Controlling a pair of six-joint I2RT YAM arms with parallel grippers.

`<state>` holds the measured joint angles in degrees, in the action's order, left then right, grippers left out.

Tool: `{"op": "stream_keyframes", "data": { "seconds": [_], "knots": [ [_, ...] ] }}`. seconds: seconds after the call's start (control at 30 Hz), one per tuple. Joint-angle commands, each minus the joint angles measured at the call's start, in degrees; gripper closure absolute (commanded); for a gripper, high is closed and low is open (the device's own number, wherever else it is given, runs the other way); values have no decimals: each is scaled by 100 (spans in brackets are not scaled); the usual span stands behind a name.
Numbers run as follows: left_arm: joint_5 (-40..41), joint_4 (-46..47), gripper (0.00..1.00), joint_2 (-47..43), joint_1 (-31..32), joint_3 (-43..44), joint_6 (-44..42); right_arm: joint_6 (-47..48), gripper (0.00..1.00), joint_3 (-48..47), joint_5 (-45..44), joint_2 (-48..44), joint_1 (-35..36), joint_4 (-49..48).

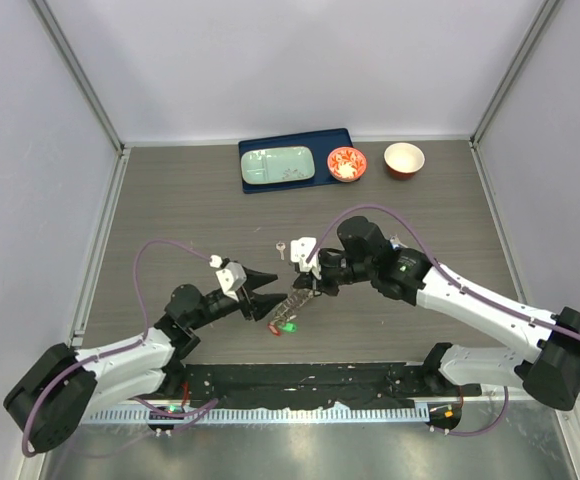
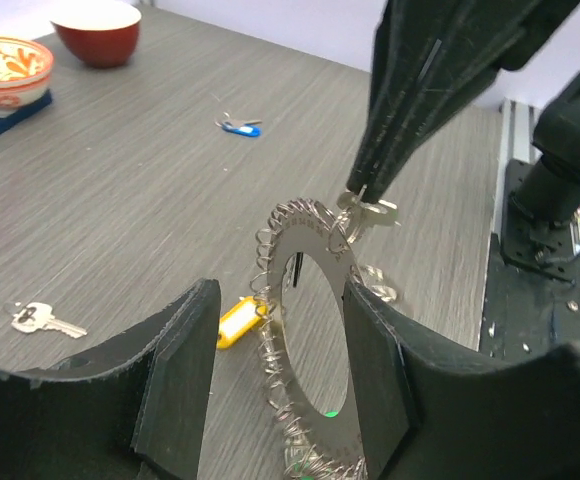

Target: Put the keys on the keyring

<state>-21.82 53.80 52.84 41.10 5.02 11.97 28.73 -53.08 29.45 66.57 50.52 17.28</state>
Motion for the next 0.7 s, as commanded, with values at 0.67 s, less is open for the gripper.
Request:
{"op": "stream_keyframes", "data": {
  "seconds": [0.67],
  "knots": [
    [-1702,1554,62,1448,-23,632,-291,229,99,-458,307,181,19,329]
  ]
}}
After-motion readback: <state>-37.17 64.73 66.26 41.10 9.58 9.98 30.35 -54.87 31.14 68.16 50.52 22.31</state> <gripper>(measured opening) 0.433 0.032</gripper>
